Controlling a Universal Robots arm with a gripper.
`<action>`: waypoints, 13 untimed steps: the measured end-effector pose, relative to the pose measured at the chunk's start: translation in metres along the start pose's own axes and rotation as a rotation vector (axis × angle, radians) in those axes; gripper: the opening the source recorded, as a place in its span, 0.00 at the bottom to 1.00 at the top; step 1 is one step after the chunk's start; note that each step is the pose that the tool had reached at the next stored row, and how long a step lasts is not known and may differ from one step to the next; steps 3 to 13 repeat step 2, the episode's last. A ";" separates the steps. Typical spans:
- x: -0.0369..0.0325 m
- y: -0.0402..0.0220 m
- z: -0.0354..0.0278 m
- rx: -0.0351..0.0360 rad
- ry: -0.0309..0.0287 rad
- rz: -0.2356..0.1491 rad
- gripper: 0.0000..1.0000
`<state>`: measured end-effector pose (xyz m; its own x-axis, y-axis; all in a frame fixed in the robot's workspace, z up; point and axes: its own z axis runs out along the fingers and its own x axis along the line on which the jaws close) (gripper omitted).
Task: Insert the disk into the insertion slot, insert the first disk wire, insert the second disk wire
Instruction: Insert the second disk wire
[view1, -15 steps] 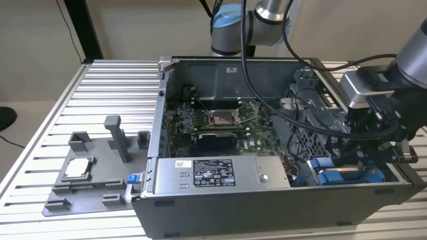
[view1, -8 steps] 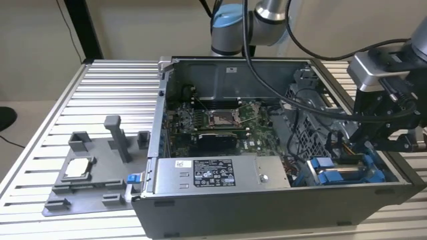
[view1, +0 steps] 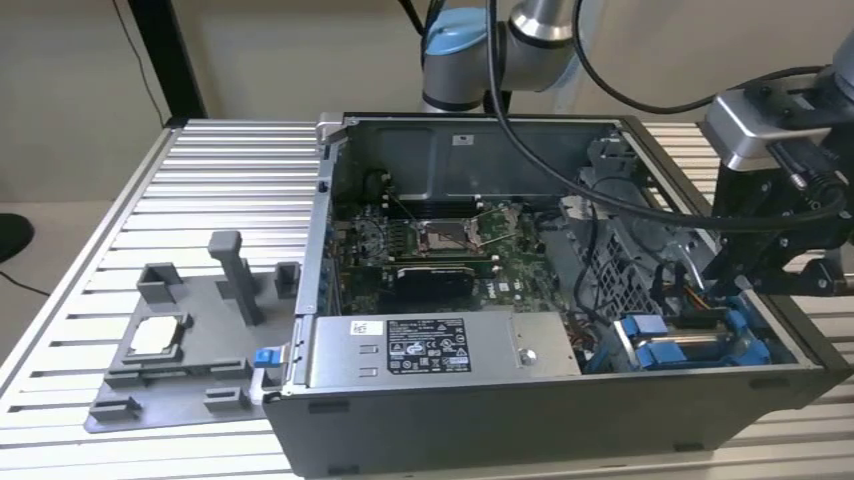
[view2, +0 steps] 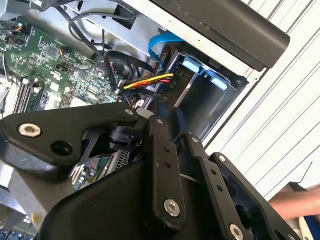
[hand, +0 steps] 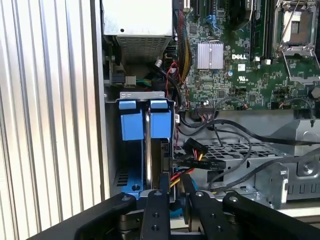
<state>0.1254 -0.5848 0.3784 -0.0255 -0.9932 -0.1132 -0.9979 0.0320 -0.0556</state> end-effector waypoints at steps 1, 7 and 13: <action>0.0000 0.0000 0.0000 0.0000 0.0000 0.000 1.00; 0.0000 0.0000 0.0000 0.0000 -0.0001 0.000 1.00; 0.0000 0.0000 0.0000 0.0000 -0.0001 0.000 1.00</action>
